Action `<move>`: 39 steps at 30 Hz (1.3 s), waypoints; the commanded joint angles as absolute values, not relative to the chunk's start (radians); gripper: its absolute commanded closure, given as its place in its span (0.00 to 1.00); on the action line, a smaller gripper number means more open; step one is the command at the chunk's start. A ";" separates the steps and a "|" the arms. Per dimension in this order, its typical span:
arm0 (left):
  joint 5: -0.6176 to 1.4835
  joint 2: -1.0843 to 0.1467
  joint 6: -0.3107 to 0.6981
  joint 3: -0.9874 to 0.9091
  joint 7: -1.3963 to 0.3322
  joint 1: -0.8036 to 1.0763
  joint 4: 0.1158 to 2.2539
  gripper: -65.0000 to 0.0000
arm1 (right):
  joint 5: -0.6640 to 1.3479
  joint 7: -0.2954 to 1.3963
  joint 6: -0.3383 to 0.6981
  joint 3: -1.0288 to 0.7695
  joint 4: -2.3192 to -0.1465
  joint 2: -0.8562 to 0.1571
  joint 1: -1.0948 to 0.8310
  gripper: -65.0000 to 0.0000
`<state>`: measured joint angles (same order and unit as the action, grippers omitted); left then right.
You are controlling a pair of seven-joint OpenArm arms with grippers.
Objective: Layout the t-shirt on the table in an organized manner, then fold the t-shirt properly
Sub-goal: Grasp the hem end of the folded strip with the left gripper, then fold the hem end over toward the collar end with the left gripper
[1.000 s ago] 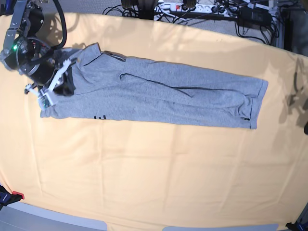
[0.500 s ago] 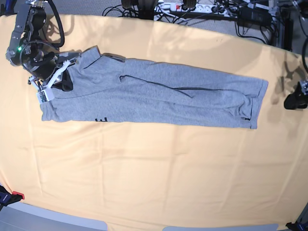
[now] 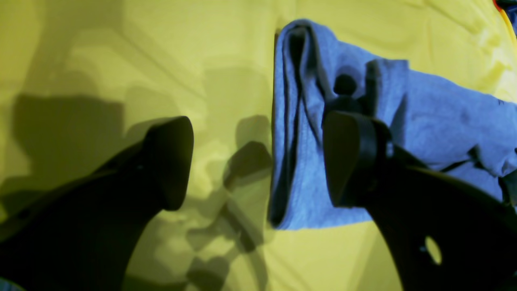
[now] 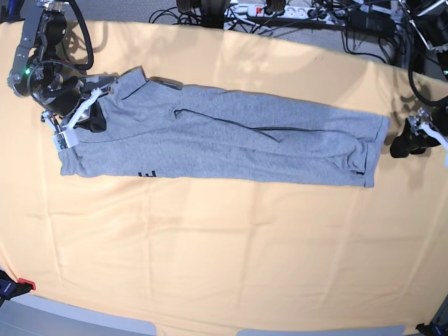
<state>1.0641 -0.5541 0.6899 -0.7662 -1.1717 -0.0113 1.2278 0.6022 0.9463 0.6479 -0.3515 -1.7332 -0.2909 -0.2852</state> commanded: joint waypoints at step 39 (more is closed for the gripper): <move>1.232 -0.516 0.698 -0.509 -1.242 -0.051 1.236 0.28 | 0.606 1.007 0.648 -0.353 -1.735 -0.300 -0.282 1.00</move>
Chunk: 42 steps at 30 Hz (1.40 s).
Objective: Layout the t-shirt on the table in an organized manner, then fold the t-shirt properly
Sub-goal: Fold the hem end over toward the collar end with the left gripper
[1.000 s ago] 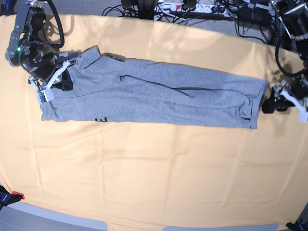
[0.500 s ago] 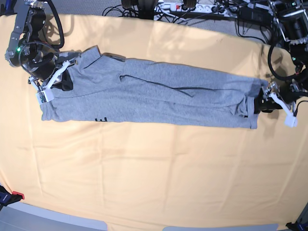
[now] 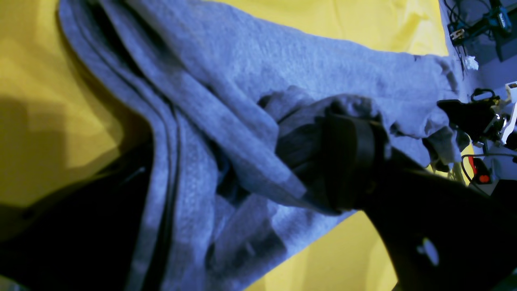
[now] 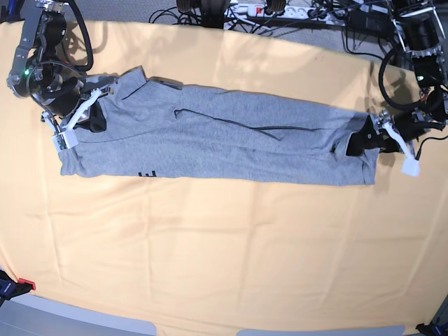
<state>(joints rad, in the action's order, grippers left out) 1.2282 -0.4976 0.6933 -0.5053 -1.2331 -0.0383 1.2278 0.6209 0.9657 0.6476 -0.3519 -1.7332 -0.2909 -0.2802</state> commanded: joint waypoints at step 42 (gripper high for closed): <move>1.484 -0.451 0.698 -0.513 -1.396 -0.142 1.447 1.00 | 0.606 1.007 0.673 -0.353 -1.755 -0.299 -0.286 1.00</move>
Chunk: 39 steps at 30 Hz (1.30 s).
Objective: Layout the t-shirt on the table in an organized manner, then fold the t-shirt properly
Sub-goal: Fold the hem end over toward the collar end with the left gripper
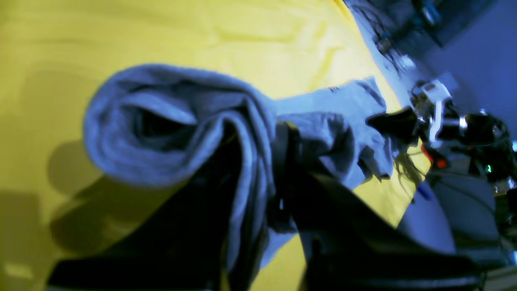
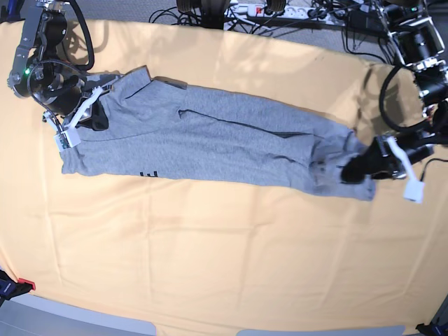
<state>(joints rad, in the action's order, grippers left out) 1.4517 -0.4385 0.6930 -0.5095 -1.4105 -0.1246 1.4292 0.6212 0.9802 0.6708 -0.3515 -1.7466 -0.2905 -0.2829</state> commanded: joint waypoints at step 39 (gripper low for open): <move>1.484 -0.086 0.698 -0.074 -1.396 -0.200 1.466 0.24 | 0.606 1.033 0.673 -0.353 -1.755 -0.299 -0.286 1.00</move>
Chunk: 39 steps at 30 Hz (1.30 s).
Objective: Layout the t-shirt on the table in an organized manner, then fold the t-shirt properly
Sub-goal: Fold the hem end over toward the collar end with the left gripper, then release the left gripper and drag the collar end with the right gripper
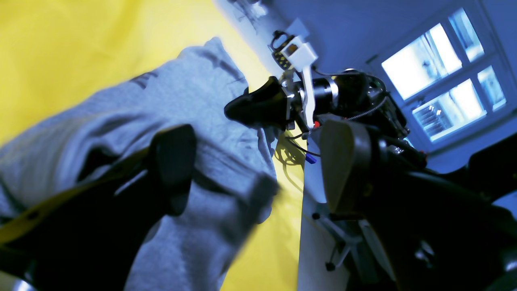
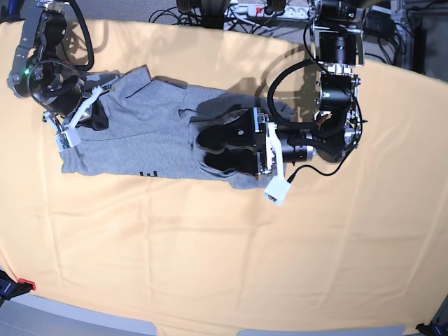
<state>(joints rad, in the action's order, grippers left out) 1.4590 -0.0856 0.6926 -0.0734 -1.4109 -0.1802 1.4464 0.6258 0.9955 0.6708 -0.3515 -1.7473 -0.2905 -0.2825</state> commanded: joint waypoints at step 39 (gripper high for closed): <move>1.411 -0.449 0.698 -0.398 -1.396 -0.294 1.466 1.00 | 0.692 1.079 0.696 -0.362 -1.898 -0.313 -0.199 1.00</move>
<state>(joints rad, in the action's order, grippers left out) 1.3815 -0.4351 0.6933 -0.3923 -1.4147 -0.2691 1.4471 0.6746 1.1004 0.6930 -0.3515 -1.8816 -0.2955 -0.2131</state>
